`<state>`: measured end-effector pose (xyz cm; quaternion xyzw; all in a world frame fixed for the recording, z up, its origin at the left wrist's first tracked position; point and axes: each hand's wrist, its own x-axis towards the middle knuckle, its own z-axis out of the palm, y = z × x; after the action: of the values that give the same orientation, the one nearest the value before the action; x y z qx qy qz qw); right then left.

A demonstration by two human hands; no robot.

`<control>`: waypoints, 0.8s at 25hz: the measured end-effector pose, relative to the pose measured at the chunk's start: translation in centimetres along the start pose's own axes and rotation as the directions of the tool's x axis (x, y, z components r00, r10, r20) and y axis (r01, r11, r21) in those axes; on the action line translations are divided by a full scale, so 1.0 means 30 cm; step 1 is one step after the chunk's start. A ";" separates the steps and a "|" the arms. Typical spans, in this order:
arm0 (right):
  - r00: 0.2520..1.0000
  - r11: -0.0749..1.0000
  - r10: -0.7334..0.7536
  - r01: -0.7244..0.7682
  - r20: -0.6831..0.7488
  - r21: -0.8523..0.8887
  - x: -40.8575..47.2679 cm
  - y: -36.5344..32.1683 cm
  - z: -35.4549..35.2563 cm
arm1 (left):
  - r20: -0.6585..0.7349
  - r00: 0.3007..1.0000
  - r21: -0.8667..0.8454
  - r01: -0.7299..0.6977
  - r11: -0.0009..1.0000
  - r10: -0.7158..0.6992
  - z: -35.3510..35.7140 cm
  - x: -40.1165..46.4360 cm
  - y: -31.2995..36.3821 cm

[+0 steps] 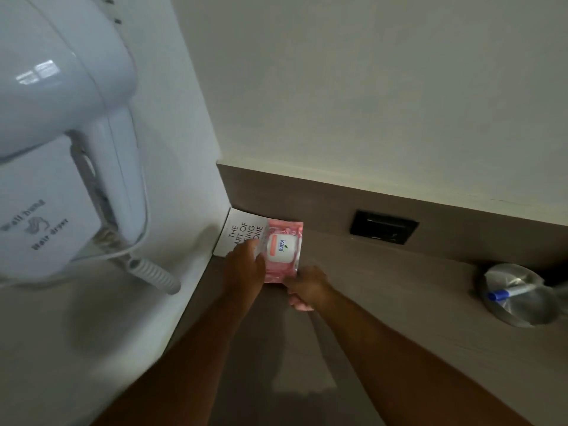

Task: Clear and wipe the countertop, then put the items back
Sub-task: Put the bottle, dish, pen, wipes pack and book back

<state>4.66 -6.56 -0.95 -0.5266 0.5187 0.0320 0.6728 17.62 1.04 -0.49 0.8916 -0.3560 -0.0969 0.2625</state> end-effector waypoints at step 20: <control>0.744 0.994 0.045 0.036 -0.667 0.107 0.044 0.153 -0.681 | 0.612 0.763 -0.290 0.461 0.839 -0.209 0.355 0.118 0.408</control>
<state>-11.01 -20.32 -3.13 -0.4628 0.7273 -0.1867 0.4711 9.22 -13.08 -2.84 0.7945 -0.2172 -0.4736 0.3119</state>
